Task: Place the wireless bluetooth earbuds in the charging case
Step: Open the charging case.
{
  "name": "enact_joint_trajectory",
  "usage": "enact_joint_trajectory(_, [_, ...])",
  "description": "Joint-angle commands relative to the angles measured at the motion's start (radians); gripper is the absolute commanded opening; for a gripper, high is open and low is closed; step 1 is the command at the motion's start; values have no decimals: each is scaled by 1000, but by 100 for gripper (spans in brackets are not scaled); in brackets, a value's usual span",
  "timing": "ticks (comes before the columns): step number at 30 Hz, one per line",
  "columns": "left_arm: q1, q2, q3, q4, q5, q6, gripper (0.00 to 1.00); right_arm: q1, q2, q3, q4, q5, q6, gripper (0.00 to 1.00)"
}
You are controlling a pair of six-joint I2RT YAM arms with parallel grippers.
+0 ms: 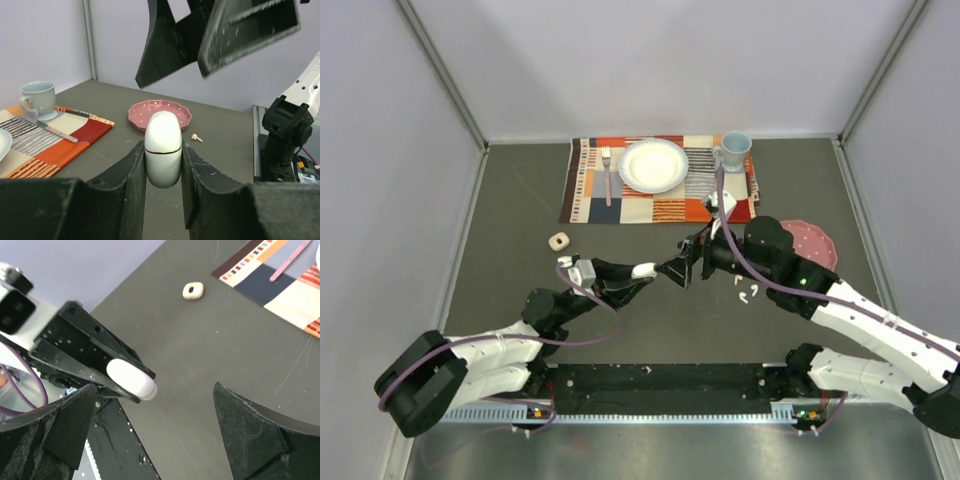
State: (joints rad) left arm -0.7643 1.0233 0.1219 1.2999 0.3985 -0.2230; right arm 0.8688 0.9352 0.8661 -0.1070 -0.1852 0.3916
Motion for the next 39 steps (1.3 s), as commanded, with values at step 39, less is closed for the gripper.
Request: enact_joint_trajectory(39, [3, -149, 39, 297, 180, -38, 0, 9, 57, 13, 147, 13, 142, 99])
